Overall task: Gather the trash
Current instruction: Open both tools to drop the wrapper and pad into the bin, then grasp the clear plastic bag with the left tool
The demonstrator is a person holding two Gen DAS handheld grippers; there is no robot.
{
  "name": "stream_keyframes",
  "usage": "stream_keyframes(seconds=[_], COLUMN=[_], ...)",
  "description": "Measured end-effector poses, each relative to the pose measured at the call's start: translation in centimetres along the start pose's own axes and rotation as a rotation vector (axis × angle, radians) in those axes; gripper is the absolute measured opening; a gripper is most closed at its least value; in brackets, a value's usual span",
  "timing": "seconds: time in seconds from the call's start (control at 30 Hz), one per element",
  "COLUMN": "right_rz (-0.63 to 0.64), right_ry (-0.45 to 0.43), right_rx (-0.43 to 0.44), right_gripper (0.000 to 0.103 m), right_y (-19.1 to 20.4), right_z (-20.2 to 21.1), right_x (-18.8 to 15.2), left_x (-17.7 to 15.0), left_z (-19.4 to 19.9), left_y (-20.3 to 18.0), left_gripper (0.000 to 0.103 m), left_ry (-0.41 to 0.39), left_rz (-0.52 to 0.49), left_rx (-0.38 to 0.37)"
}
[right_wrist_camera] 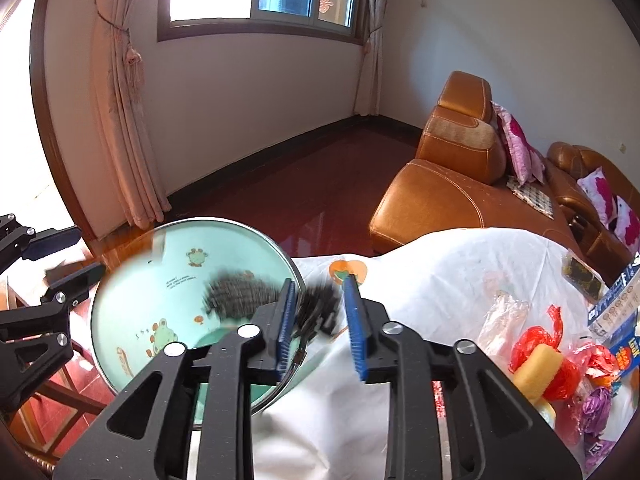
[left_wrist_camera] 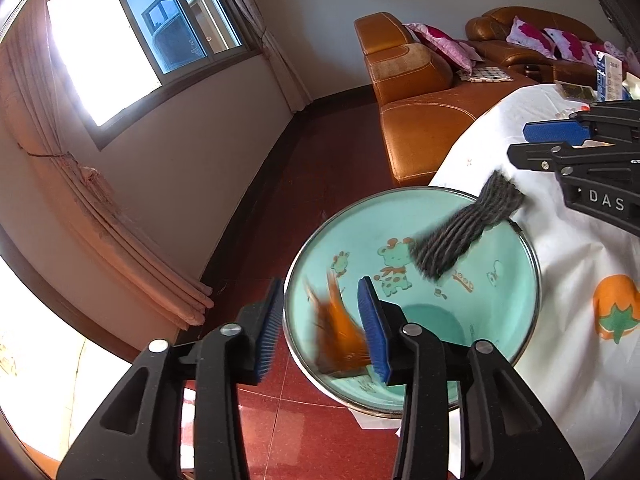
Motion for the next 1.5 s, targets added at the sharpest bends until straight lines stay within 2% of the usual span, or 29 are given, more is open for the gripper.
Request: stream_keyframes(seconds=[0.03, 0.2, 0.27, 0.43, 0.5, 0.67, 0.8, 0.87, 1.13, 1.27, 1.37, 1.5], right_rz=[-0.005, -0.02, -0.036, -0.059, -0.068, -0.125, -0.173, -0.199, -0.347, -0.404, -0.423, -0.446], right_ry=[0.0, -0.005, -0.011, -0.017, -0.023, -0.055, -0.068, -0.063, -0.034, -0.015, -0.006, -0.014], right_rx=[0.002, -0.006, -0.014, -0.037, -0.049, -0.119, -0.206, -0.276, -0.465, -0.503, -0.524, -0.542], right_gripper=[0.037, 0.043, 0.046, 0.047, 0.048, 0.055, 0.056, 0.056, 0.057, 0.057, 0.057, 0.061], right_y=[0.0, -0.5, -1.1, -2.3, -3.0, -6.6, -10.8, -13.6, -21.8, -23.6, -24.4, -25.5], right_z=[0.0, 0.5, 0.8, 1.9, 3.0, 7.5, 11.6, 13.7, 19.5, 21.2, 22.2, 23.2], right_x=[-0.1, -0.1, 0.0, -0.1, -0.1, -1.1, -2.9, -4.2, -11.2, -14.4, -16.1, -17.2], left_x=[0.0, 0.1, 0.1, 0.3, 0.4, 0.1, 0.4, 0.7, 3.0, 5.0, 6.6, 8.3], left_z=[0.0, 0.0, 0.0, 0.2, 0.3, 0.6, 1.0, 1.4, 3.4, 4.5, 5.3, 4.5], left_y=[0.0, 0.0, 0.0, -0.3, -0.8, -3.1, -5.4, -6.9, -14.0, -17.2, -19.1, -21.0], left_gripper=[0.052, 0.055, 0.06, 0.063, 0.066, 0.067, 0.067, 0.067, 0.067, 0.07, 0.082, 0.082], left_ry=[-0.002, -0.007, -0.008, -0.014, -0.019, -0.015, -0.015, -0.023, -0.085, -0.125, -0.167, -0.169], left_rz=[-0.002, 0.005, 0.015, 0.024, 0.025, 0.008, -0.014, -0.024, -0.083, -0.087, -0.083, -0.059], left_rx=[0.005, 0.006, 0.006, -0.009, -0.015, -0.064, -0.109, -0.137, -0.242, -0.293, -0.307, -0.336])
Point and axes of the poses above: each gripper's, at about its wrist camera, not at the fingertips, and z roughly against the way its jaws point, y to its left, x to its top, the point moved 9 cm from there along -z, roughly the way its jaws point, and after that the axes turned 11 degrees about -y, right-handed, at the moved point
